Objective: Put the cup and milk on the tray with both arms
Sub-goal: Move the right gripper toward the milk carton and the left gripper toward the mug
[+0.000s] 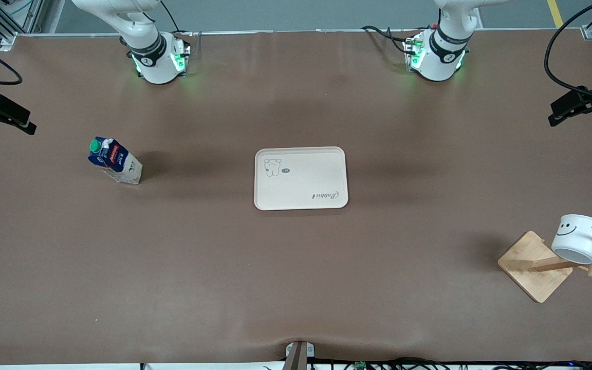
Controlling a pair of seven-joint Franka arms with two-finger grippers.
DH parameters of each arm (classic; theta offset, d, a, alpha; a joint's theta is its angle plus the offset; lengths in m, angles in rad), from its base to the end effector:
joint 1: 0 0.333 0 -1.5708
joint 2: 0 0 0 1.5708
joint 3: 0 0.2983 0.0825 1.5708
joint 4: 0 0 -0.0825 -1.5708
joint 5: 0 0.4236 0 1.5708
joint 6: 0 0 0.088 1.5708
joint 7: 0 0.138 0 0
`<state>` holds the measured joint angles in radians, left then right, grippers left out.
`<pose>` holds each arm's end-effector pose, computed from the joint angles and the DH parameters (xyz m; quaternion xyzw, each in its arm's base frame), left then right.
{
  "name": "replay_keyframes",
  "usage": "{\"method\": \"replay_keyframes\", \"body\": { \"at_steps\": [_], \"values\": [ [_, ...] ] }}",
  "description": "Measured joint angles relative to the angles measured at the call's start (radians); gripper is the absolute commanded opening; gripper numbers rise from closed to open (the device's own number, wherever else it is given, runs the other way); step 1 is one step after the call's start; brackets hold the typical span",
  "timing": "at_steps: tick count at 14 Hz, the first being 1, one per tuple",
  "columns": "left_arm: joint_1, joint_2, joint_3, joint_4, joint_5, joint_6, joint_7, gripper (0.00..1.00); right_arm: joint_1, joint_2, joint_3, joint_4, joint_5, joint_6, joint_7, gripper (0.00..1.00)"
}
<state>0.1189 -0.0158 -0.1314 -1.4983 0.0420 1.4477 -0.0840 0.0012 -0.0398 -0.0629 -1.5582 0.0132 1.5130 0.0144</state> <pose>0.5756 -0.0016 0.6112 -0.9989 -0.0380 0.0164 0.0227 0.5755 -0.0343 0.6004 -0.9993 0.0376 0.0026 0.0079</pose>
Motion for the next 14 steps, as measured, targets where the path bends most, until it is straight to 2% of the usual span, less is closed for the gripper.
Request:
{"method": "replay_keyframes", "body": {
  "at_steps": [8,11,14],
  "values": [
    [0.003,0.01,0.001,0.007,0.0,0.017,0.0,1.0,-0.014,0.02,-0.005,0.0,0.0,-0.023,0.001,1.0],
    [0.02,0.02,0.004,-0.014,0.0,0.138,0.0,1.0,-0.011,0.021,-0.003,0.0,0.0,-0.096,0.001,1.0],
    [0.039,0.037,0.004,-0.079,0.0,0.253,0.0,1.0,-0.012,0.026,-0.003,-0.002,0.0,-0.145,0.001,1.0]
  ]
}}
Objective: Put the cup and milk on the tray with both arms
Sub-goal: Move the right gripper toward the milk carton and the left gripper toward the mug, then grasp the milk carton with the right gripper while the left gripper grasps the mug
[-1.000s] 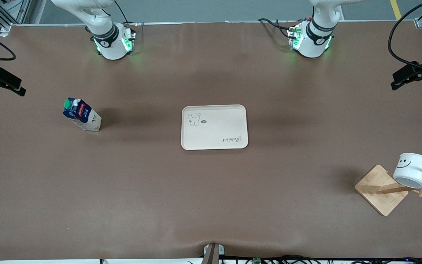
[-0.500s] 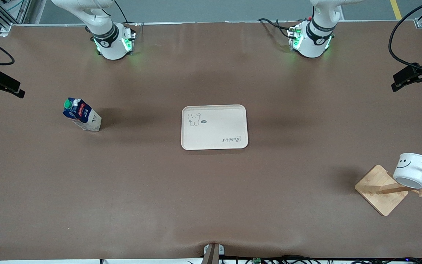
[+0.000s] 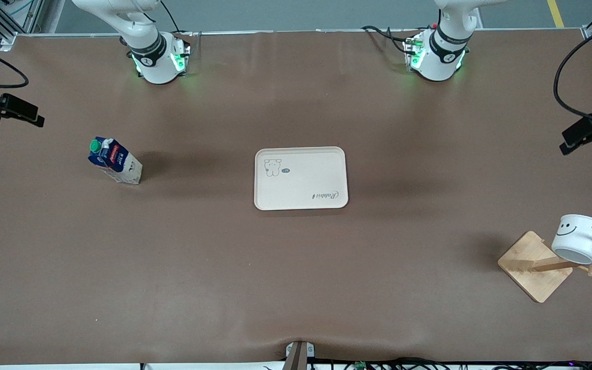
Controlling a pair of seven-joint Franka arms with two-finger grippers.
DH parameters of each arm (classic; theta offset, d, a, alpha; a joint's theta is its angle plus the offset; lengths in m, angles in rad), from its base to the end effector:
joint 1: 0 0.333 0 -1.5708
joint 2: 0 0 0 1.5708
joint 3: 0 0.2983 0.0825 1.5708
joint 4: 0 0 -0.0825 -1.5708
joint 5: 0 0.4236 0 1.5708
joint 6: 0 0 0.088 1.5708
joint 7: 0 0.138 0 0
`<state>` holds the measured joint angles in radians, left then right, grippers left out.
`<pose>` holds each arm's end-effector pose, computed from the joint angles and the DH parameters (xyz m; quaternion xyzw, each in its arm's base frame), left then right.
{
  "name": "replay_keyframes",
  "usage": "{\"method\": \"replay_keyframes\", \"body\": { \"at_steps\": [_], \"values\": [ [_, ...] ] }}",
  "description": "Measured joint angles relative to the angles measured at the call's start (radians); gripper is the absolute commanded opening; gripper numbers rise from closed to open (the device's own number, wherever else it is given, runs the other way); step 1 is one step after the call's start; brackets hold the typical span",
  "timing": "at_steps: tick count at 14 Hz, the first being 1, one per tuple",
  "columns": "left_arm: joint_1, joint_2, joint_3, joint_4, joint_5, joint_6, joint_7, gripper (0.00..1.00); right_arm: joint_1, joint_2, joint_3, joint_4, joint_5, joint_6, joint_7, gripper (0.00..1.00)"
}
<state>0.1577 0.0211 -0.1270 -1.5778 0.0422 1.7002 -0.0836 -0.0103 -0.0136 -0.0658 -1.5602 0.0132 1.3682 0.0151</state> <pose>0.6155 0.0249 0.5719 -0.9970 -0.0555 -0.0512 0.0184 0.5605 -0.0409 0.5737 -0.9950 0.0446 0.0888 0.0097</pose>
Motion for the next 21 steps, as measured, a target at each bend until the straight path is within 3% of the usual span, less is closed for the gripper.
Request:
{"method": "replay_keyframes", "body": {
  "at_steps": [8,17,21],
  "values": [
    [0.103,0.0,0.001,-0.149,0.0,0.218,0.005,1.0,0.002,0.026,0.001,-0.001,-0.006,-0.052,0.0,1.0],
    [0.156,-0.098,0.002,-0.521,-0.043,0.723,0.006,1.0,0.004,0.026,0.004,-0.001,-0.009,-0.09,0.0,1.0],
    [0.167,-0.104,0.002,-0.573,-0.085,0.805,0.046,1.0,0.019,0.026,0.009,0.0,-0.008,-0.103,0.0,1.0]
  ]
}}
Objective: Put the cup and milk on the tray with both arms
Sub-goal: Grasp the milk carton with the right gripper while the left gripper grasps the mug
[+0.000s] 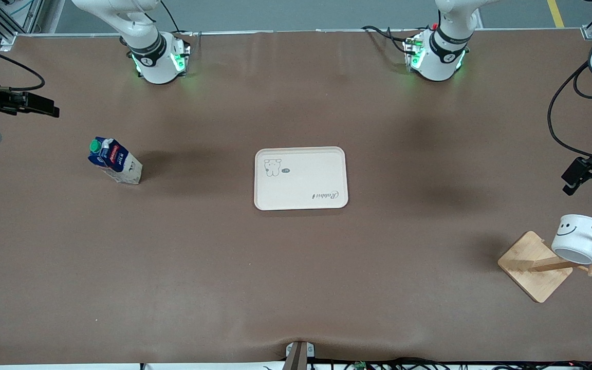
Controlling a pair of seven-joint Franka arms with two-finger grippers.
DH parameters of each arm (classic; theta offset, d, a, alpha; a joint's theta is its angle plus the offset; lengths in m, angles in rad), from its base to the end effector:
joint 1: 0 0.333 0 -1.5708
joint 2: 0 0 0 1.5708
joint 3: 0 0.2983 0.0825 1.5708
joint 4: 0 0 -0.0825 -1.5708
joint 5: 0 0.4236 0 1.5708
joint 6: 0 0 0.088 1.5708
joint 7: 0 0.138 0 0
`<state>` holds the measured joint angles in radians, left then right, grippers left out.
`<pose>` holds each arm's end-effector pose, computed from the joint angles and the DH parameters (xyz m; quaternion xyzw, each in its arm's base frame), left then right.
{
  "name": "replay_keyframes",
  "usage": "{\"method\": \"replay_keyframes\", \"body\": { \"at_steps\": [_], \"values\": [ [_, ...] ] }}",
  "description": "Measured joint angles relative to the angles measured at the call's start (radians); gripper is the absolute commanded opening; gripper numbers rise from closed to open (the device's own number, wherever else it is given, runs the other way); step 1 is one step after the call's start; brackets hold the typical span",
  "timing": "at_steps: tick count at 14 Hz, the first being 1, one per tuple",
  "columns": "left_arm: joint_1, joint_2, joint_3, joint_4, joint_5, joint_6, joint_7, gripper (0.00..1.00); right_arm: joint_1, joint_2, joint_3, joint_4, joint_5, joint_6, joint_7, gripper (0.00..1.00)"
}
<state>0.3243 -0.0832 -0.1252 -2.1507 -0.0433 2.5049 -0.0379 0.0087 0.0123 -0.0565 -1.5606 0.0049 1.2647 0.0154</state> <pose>0.5956 0.1190 0.4197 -0.9677 -0.1286 -0.2169 0.0063 0.5513 -0.0254 0.5537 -0.9877 0.0309 0.1534 0.0046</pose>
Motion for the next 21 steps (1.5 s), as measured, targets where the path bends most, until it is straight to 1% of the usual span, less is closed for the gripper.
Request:
{"method": "replay_keyframes", "body": {
  "at_steps": [3,5,7,9,12,14,16,17,18,20,21],
  "values": [
    [0.003,0.015,0.0,0.0,-0.151,0.006,0.113,1.0,0.001,0.0,0.0,0.0,0.0,0.0,0.0,1.0],
    [0.017,0.035,0.001,0.007,-0.235,0.013,0.247,1.0,0.001,0.01,-0.001,0.002,-0.001,0.0,0.0,1.0],
    [0.041,0.063,0.002,0.024,-0.315,0.016,0.377,1.0,0.001,0.039,-0.002,0.015,-0.002,-0.001,0.0,1.0],
    [0.059,0.095,0.002,0.051,-0.345,0.02,0.451,1.0,0.003,0.074,-0.001,0.026,-0.003,-0.005,0.0,1.0],
    [0.062,0.148,0.0,0.109,-0.387,0.044,0.48,0.94,0.004,0.098,-0.001,0.035,-0.003,-0.013,0.0,1.0],
    [0.056,0.186,-0.006,0.121,-0.42,0.097,0.49,0.9,0.005,0.099,-0.001,0.036,-0.003,-0.033,0.0,1.0],
    [0.051,0.223,-0.01,0.124,-0.423,0.143,0.493,0.77,0.021,0.104,0.0,0.036,-0.003,-0.075,0.0,1.0],
    [0.05,0.237,-0.011,0.129,-0.424,0.153,0.497,0.68,0.034,0.111,0.001,0.036,-0.005,-0.091,0.0,1.0],
    [0.049,0.245,-0.013,0.135,-0.427,0.157,0.5,0.56,0.042,0.123,0.001,0.036,-0.013,-0.098,0.002,1.0],
    [0.049,0.247,-0.024,0.143,-0.444,0.158,0.505,0.23,0.041,0.157,-0.004,0.036,-0.06,-0.1,0.002,1.0],
    [0.048,0.247,-0.028,0.146,-0.451,0.158,0.505,0.11,0.036,0.172,-0.009,0.036,-0.079,-0.1,0.001,1.0]
  ]
}}
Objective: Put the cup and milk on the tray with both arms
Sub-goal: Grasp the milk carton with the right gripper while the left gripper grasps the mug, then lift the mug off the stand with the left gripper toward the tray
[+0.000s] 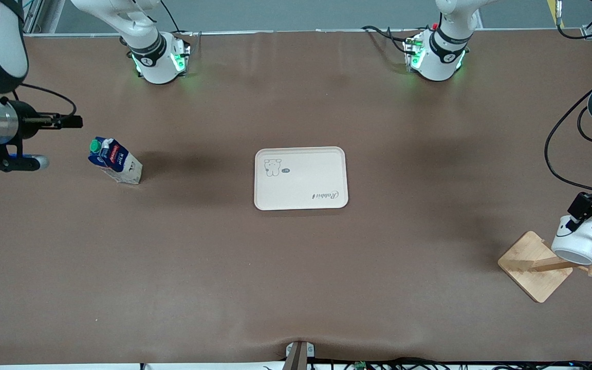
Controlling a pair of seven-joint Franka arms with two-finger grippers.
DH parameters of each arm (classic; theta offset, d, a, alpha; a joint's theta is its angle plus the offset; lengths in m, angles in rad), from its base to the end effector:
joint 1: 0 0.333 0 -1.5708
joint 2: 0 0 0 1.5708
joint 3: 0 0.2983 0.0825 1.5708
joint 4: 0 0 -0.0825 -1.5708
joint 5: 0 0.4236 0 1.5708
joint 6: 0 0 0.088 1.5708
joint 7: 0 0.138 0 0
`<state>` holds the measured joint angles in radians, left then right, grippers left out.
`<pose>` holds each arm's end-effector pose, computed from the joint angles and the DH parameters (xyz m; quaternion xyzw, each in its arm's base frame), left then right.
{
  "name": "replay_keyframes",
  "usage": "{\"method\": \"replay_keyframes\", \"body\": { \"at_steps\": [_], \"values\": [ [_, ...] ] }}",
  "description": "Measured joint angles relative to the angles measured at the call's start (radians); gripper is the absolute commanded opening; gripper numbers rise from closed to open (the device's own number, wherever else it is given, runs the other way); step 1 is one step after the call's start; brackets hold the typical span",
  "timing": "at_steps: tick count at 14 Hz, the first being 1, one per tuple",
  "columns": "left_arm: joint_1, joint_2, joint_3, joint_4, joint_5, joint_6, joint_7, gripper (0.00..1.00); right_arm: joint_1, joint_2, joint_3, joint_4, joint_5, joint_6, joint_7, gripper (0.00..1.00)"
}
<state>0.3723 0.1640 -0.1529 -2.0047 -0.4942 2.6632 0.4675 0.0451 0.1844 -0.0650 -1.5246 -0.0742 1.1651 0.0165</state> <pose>0.6506 0.1543 0.3635 0.9535 0.0693 0.2809 0.0843 0.5703 -0.0210 0.4716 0.9621 -0.0235 -0.2683 0.0422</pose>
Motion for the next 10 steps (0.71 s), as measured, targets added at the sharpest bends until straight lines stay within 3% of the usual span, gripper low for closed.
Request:
{"method": "replay_keyframes", "body": {
  "at_steps": [1,7,10],
  "values": [
    [-0.001,0.0,-0.002,0.002,-0.001,0.0,0.0,0.0,-0.004,0.011,-0.004,-0.001,-0.004,0.0,0.0,1.0],
    [-0.001,-0.009,-0.026,0.004,-0.007,-0.007,0.0,0.0,-0.041,0.028,-0.008,-0.036,0.053,0.059,0.002,1.0],
    [-0.001,-0.028,-0.033,-0.001,-0.007,-0.014,-0.001,0.0,-0.043,0.028,-0.008,-0.113,0.083,0.176,0.019,1.0]
  ]
}}
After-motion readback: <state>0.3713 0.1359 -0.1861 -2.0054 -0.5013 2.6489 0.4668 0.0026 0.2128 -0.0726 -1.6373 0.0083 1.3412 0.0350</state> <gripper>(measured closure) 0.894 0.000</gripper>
